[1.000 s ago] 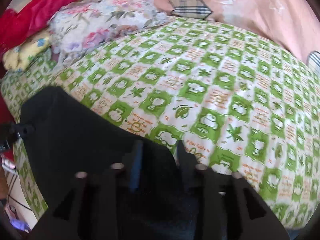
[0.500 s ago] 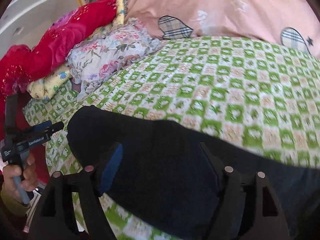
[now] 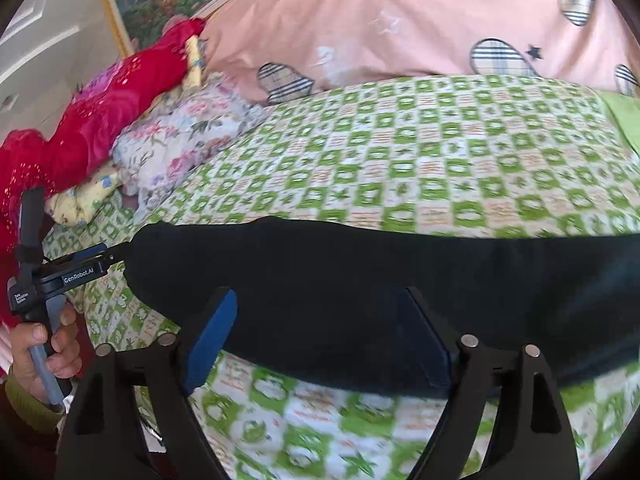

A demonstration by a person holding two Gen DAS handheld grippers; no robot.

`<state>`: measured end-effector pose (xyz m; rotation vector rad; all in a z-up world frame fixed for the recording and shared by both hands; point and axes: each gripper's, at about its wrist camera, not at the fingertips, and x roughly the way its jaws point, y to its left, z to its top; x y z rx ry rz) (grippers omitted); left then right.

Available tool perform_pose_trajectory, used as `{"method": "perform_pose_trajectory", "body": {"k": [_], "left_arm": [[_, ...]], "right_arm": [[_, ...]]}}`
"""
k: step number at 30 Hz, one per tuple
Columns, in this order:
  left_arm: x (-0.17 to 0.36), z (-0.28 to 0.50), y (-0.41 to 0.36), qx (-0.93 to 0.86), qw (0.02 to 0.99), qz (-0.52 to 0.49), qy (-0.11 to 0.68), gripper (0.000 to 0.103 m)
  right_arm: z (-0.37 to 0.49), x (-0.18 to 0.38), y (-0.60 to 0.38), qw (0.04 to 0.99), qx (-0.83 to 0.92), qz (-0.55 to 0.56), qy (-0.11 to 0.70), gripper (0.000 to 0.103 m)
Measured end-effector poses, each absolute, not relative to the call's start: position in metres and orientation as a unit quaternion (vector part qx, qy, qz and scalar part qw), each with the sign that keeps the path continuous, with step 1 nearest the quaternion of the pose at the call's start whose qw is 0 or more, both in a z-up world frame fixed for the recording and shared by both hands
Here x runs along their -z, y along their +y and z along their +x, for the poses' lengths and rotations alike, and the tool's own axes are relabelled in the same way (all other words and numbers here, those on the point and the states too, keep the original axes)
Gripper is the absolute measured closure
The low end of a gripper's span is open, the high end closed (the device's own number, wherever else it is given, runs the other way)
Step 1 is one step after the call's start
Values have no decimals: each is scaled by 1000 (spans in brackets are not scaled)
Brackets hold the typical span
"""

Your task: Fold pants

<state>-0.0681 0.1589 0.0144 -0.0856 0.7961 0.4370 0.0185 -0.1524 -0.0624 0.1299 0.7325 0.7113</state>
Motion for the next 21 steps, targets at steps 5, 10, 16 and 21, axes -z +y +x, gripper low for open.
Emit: {"method": "perform_pose_trajectory", "body": {"k": [5, 10, 16, 21], "left_arm": [[-13, -57, 134, -186, 902, -24, 390, 26], [-12, -49, 111, -154, 907, -14, 393, 26], [-8, -32, 76, -114, 909, 18, 401, 26], [-8, -16, 45, -76, 911, 42, 404, 25]], "right_arm": [[14, 70, -185, 878, -312, 87, 352, 17], [7, 78, -217, 886, -284, 103, 352, 17], [1, 88, -259, 895, -238, 129, 355, 17], [2, 92, -281, 898, -215, 149, 354, 17]]}}
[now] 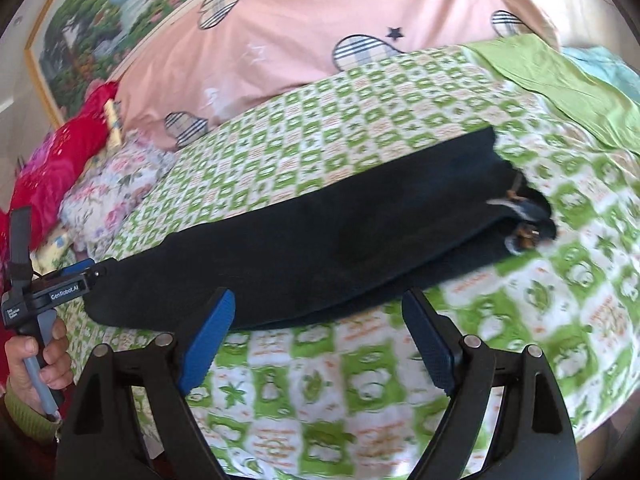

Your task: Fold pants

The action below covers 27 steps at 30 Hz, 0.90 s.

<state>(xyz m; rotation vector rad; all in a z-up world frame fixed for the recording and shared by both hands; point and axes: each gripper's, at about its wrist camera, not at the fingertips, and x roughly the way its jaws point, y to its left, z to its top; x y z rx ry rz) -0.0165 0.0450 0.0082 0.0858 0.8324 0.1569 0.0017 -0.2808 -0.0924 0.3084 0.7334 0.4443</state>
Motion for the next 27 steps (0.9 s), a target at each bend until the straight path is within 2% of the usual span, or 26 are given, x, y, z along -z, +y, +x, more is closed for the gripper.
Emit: {"method": "perform_pose_trajectory", "body": {"k": [11, 24, 25, 27], "left_arm": [[-7, 35, -32, 50, 902, 105, 416, 24], [12, 116, -114, 234, 836, 126, 480, 24], [14, 124, -122, 244, 831, 129, 483, 24], [16, 138, -137, 264, 819, 135, 491, 24]], "right_arm": [[11, 109, -319, 890, -177, 206, 366, 17], [36, 121, -355, 883, -115, 269, 367, 17], [38, 122, -357, 881, -112, 276, 367, 18], [43, 125, -365, 877, -101, 298, 363, 27]]}}
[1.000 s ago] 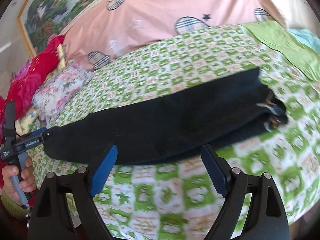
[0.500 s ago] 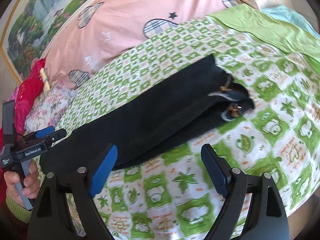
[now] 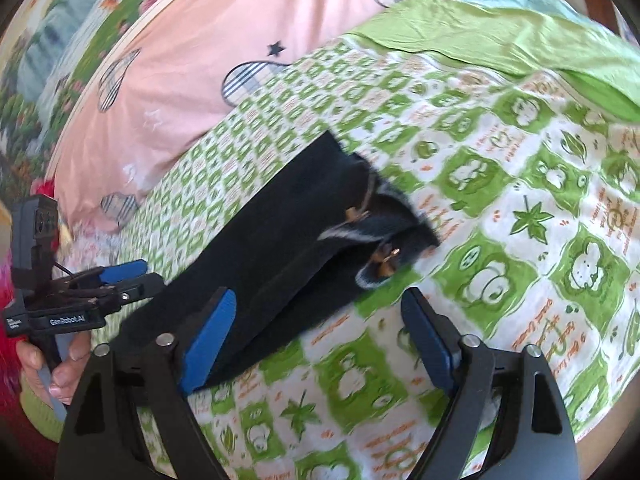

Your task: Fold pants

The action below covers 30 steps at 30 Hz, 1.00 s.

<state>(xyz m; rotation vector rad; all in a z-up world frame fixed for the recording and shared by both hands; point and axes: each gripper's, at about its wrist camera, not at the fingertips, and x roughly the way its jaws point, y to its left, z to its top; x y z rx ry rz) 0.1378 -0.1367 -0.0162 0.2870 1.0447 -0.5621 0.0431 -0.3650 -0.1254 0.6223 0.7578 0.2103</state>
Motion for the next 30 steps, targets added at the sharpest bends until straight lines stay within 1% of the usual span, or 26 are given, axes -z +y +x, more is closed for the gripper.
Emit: {"method": "perform_pose_trajectory", "body": {"k": [4, 6, 8, 9, 10, 11, 13, 16, 19, 22, 24, 27, 30], "left_arm": [[24, 165, -168, 308, 795, 136, 504, 24], [29, 176, -183, 324, 784, 140, 510, 24], [37, 186, -198, 337, 771, 149, 520, 24], [41, 190, -205, 340, 765, 154, 524, 24], [44, 193, -212, 346, 759, 158, 528, 24], [46, 195, -217, 353, 754, 159, 530, 24], [49, 197, -230, 370, 743, 163, 533, 24], [56, 200, -248, 387, 729, 170, 538, 27], [65, 204, -262, 400, 716, 169, 546, 34], [67, 200, -273, 416, 709, 167, 544, 50], [65, 194, -278, 433, 702, 169, 539, 78], [61, 181, -285, 432, 711, 192, 521, 86], [54, 168, -285, 427, 723, 209, 501, 91]], "right_arm": [[52, 130, -374, 871, -86, 323, 360, 43], [57, 133, -377, 868, -81, 331, 361, 47], [61, 134, -375, 870, -78, 328, 359, 54], [63, 136, -375, 871, -78, 325, 361, 67], [66, 137, -375, 869, -82, 327, 362, 86], [67, 140, -377, 865, -92, 336, 362, 89], [66, 142, -380, 864, -100, 337, 359, 90], [61, 142, -382, 870, -107, 322, 357, 90], [60, 142, -383, 871, -112, 316, 358, 90], [58, 144, -384, 873, -113, 309, 360, 90], [59, 143, -383, 875, -114, 303, 360, 90], [60, 141, -382, 876, -115, 300, 360, 90], [61, 137, -379, 877, -119, 298, 356, 90]]}}
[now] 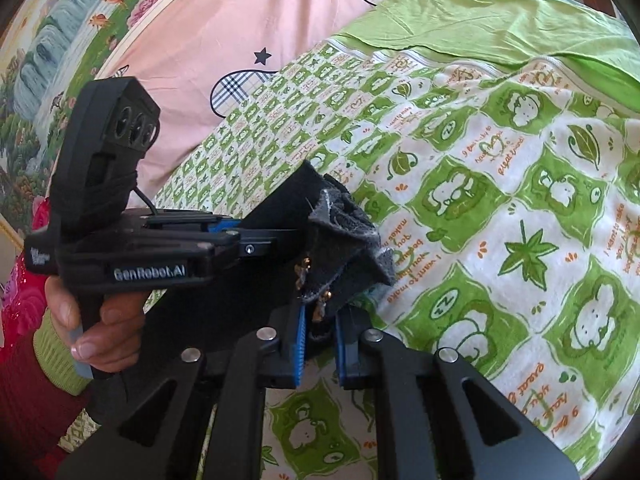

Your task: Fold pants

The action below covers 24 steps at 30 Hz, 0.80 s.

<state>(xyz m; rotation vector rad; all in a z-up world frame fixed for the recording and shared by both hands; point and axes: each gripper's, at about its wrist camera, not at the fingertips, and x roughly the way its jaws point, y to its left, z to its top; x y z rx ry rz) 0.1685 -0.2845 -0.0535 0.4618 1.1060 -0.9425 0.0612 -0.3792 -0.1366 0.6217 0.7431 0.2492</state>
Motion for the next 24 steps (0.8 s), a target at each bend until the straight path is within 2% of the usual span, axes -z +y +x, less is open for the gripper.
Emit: {"method": "perform_pose_trajectory", "body": {"k": [12, 24], "left_arm": [[0, 145, -240, 412, 766, 179, 460, 93], [-36, 117, -143, 372, 812, 105, 436, 93]], "right_arm": [[47, 96, -359, 893, -173, 273, 313, 90], [31, 56, -292, 883, -296, 233, 279, 90]]}}
